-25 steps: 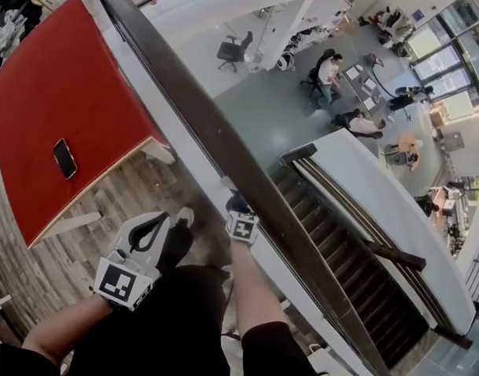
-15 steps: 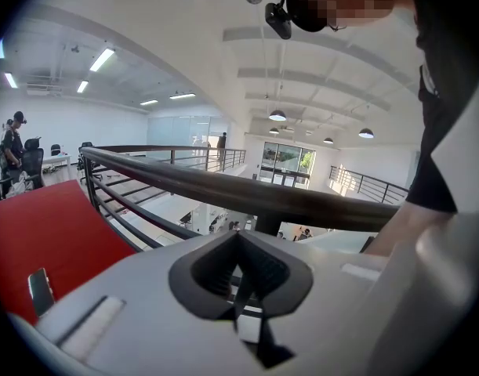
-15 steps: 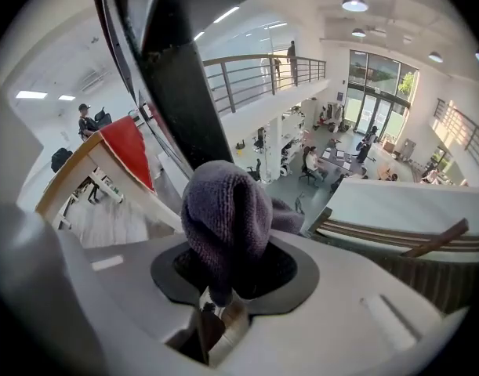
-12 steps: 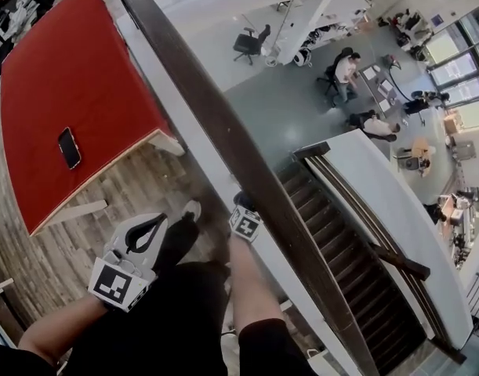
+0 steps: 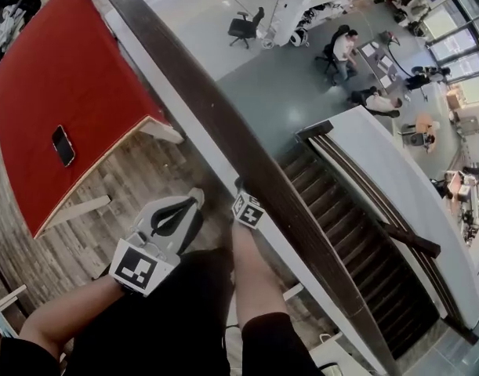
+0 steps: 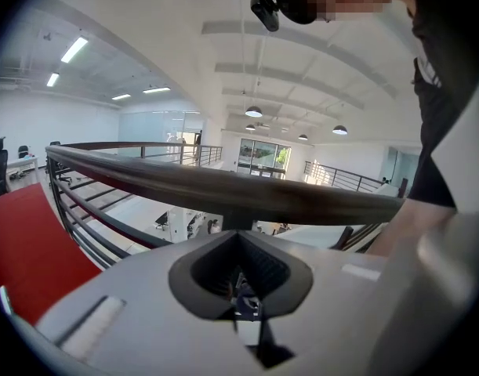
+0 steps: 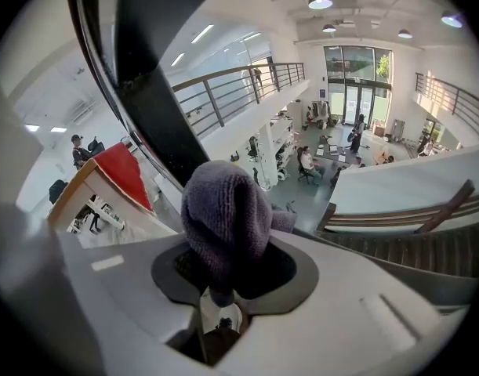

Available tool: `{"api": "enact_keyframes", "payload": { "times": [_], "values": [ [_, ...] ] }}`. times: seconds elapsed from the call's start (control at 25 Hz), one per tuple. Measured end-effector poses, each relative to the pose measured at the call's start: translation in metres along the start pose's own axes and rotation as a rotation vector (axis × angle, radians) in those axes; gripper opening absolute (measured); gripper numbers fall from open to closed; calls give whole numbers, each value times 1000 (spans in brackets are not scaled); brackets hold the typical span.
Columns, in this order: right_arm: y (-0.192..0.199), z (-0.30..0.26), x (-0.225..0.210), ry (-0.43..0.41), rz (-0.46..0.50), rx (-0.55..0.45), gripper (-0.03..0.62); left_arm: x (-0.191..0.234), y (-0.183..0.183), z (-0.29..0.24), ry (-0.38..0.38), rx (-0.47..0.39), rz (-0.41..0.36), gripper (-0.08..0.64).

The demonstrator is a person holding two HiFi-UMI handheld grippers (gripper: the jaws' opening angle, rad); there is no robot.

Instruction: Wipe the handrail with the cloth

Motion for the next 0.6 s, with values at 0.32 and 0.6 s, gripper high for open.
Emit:
{"api": "enact_keyframes", "payload": {
  "times": [0.32,0.6],
  "values": [
    [6,10,-20,45,-52,-19,106,-6,3,-20,35,35,7,0],
    [12,23,-26,63,-79,-55,106,-6,14,-23,42,79,58,0]
  ]
}}
Point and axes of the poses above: the fingertips, and each gripper's own axes: z backward along the fingers, x to its left, y out of its underside, the point moved 10 cm from there along z, backward along the fingers, and after that the axes turned 3 degrees about z, right-handed, at the moved point
